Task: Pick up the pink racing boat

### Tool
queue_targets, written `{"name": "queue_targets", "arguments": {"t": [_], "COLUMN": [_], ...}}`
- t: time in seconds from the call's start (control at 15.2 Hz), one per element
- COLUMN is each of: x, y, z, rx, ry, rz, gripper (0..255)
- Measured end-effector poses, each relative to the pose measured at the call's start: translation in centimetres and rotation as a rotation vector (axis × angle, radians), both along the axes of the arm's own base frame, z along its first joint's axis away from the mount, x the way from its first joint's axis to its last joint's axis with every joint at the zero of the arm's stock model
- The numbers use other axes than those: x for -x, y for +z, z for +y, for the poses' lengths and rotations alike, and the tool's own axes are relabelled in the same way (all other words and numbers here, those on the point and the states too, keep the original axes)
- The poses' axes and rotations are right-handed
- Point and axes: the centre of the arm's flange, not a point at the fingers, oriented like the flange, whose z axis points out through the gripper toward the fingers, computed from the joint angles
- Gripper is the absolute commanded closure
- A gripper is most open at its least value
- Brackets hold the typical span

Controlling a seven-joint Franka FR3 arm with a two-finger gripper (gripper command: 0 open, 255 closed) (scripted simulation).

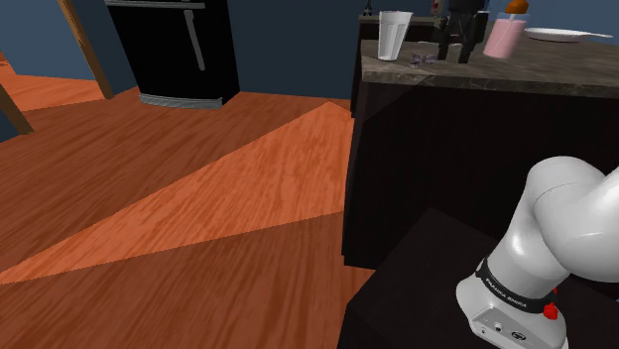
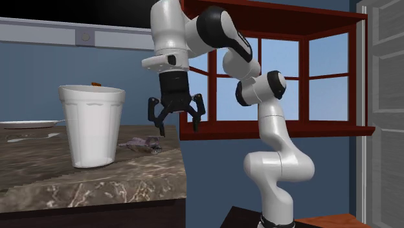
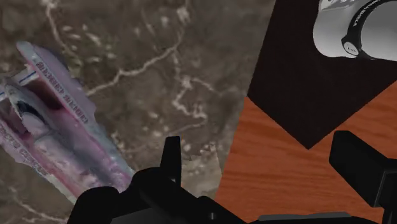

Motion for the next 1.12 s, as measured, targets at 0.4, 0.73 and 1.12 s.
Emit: {"name": "queue_targets", "arguments": {"t": [0.4, 0.73, 1.12], "x": [-6.3, -8.8, -8.9], "y": [1.5, 1.2, -1.5], "z": [-4.9, -5.7, -5.8], "rx": [-0.035, -0.045, -0.045], "ry": [0.307, 0.439, 0.445], "rz": [-0.008, -0.014, -0.015], "gripper": [0, 0, 255]}}
